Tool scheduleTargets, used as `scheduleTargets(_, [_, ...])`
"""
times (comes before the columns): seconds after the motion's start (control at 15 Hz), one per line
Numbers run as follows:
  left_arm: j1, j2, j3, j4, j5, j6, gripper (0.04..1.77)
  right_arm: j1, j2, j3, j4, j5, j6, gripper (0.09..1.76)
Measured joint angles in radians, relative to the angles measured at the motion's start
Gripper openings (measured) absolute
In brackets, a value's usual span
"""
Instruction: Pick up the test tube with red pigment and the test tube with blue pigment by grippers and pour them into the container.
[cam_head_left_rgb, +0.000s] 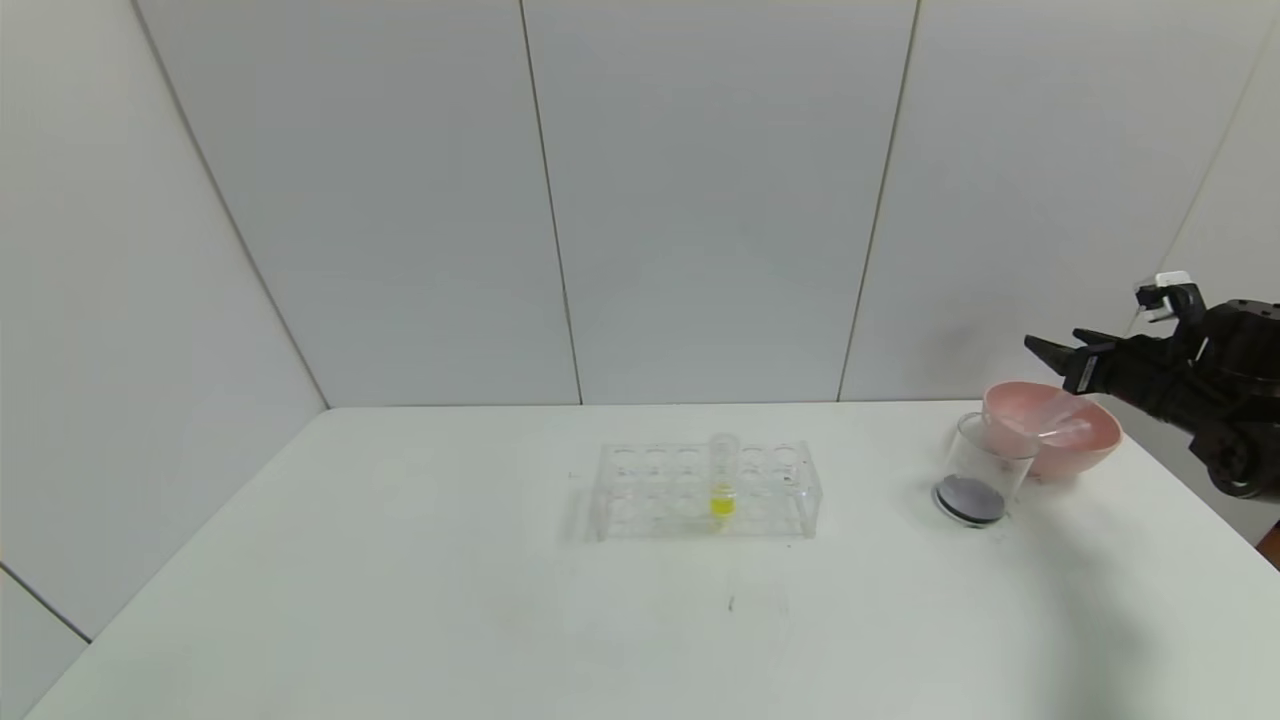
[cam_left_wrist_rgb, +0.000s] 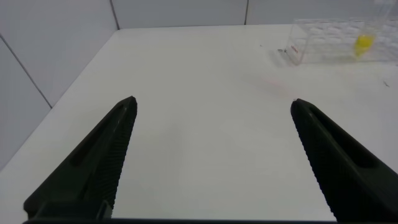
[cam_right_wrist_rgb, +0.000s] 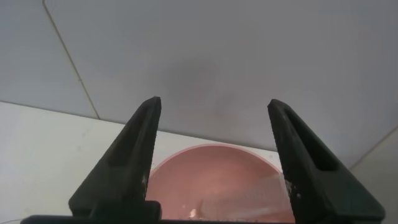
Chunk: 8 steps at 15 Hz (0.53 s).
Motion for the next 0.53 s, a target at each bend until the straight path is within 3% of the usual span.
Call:
scheduleTargets(0.33, [0.0, 0.0, 0.0, 0.0, 0.0, 0.0, 1.76, 0.124, -0.034, 0.012, -0.009, -0.112, 0.004, 1.46])
scheduleTargets(0.53, [0.0, 0.0, 0.0, 0.0, 0.0, 0.0, 1.76, 0.206, -0.116, 0.091, -0.036, -0.128, 0.018, 1.54])
